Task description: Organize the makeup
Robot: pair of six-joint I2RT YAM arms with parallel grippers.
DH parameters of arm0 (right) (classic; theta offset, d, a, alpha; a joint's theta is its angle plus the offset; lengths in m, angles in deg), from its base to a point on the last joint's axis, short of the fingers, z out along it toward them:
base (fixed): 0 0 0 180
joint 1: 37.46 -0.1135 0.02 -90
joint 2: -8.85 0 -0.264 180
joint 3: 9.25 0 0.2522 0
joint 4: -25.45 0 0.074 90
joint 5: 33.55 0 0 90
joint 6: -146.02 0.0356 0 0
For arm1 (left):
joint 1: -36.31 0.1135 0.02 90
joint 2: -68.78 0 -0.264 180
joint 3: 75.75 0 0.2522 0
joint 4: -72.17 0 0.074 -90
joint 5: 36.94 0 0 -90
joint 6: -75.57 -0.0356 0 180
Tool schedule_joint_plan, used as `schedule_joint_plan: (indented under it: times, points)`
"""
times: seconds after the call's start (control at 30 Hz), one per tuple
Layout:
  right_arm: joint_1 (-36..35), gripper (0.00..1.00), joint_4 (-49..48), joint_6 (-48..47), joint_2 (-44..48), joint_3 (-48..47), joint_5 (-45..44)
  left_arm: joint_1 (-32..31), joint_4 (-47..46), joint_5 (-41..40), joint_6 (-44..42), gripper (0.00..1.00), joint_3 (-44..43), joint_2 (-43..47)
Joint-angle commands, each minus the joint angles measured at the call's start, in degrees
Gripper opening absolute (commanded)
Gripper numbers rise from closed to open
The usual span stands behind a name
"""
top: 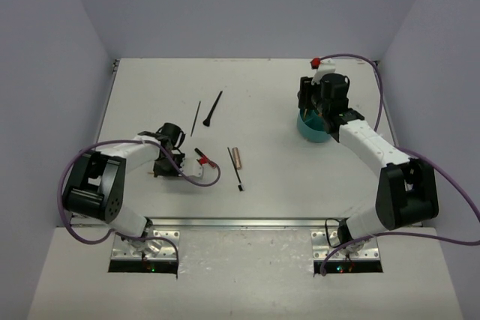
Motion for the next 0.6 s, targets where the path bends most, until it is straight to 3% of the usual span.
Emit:
schedule_joint_plan:
  times: [0.0, 0.1, 0.2, 0.33, 0.47, 0.57]
  points:
    - [0.2, 0.52, -0.7, 1.0, 1.6, -0.9, -0.2, 0.2, 3.8, 5.9, 0.5, 0.0, 2.4, -1.2]
    - [0.2, 0.52, 0.0, 0.9, 1.5, -1.9, 1.0, 1.1, 5.1, 9.2, 2.4, 0.0, -1.0, -0.3]
    - [0.3, 0.52, 1.6, 0.5, 1.3, -3.9, 5.1, 2.5, 7.6, 14.3, 6.0, 0.0, -10.9, -0.7]
    - [0.1, 0.53, 3.2, -0.6, 0.9, -6.2, 18.0, 3.3, 11.6, 23.8, 12.1, 0.0, -23.2, -2.3]
    - [-2.8, 0.6, 3.8, -1.8, 0.5, -8.6, 31.0, 3.4, 14.2, 38.4, 25.2, 0.0, -36.9, -5.3]
    - [-6.5, 0.72, 2.4, -2.1, -0.1, -9.9, 36.9, 3.4, 12.4, 49.3, 38.2, 0.0, -45.4, -7.4]
